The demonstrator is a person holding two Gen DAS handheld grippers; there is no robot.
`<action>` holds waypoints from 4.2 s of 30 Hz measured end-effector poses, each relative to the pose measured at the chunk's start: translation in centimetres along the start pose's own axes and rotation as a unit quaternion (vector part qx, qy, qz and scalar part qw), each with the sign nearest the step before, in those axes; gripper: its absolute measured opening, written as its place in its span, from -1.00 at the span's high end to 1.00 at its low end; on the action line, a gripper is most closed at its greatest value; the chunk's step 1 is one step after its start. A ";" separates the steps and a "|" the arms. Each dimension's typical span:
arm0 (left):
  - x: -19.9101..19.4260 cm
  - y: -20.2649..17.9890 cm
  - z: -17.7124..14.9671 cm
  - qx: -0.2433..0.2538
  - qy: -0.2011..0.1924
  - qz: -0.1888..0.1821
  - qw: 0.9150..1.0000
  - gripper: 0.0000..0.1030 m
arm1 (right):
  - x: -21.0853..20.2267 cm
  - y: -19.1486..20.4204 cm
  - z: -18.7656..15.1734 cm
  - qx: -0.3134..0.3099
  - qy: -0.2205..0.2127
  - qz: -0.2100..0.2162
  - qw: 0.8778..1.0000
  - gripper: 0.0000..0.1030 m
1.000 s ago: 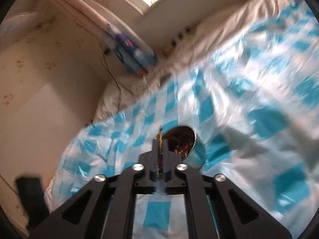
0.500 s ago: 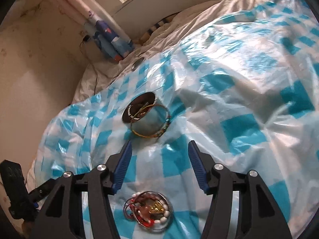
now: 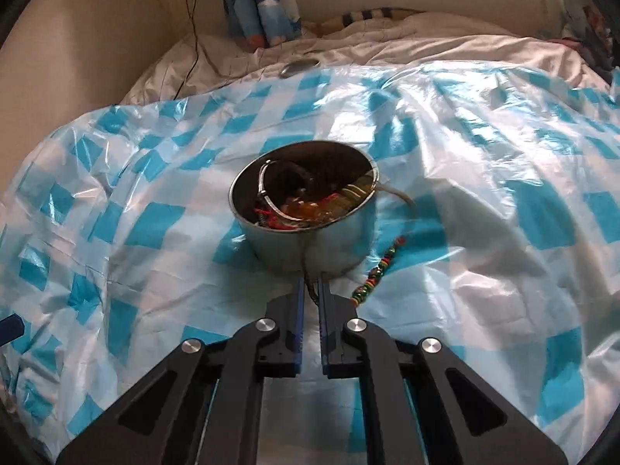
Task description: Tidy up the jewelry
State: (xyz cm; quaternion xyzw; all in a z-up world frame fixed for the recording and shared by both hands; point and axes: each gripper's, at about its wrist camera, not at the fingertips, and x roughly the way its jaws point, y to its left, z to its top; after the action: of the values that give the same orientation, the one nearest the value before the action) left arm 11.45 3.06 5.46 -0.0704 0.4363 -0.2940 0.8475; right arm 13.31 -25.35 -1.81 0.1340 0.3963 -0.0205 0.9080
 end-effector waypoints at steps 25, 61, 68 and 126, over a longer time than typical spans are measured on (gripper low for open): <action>-0.3 -0.8 0.1 0.008 -0.002 -0.011 1.000 -0.37 | -3.1 -0.8 3.4 -0.057 -0.033 -0.019 0.998 -0.63; 1.7 -1.6 -0.2 0.020 0.023 -0.005 1.000 -0.43 | 6.0 0.9 8.3 0.012 0.106 0.025 0.994 -0.14; 1.6 -1.9 -0.3 0.022 0.022 -0.002 1.000 -0.45 | -1.9 -1.5 8.1 0.034 0.028 0.016 0.999 -0.51; 2.4 -2.6 -0.6 0.037 0.036 0.011 0.999 -0.56 | -8.3 -1.5 -0.2 -0.031 0.051 0.026 0.998 -0.79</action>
State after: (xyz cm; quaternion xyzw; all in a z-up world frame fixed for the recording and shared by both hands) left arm 10.95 -0.34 4.38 -0.0232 0.4562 -0.3027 0.8365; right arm 7.28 -27.32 3.70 0.1163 0.4392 0.0221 0.8906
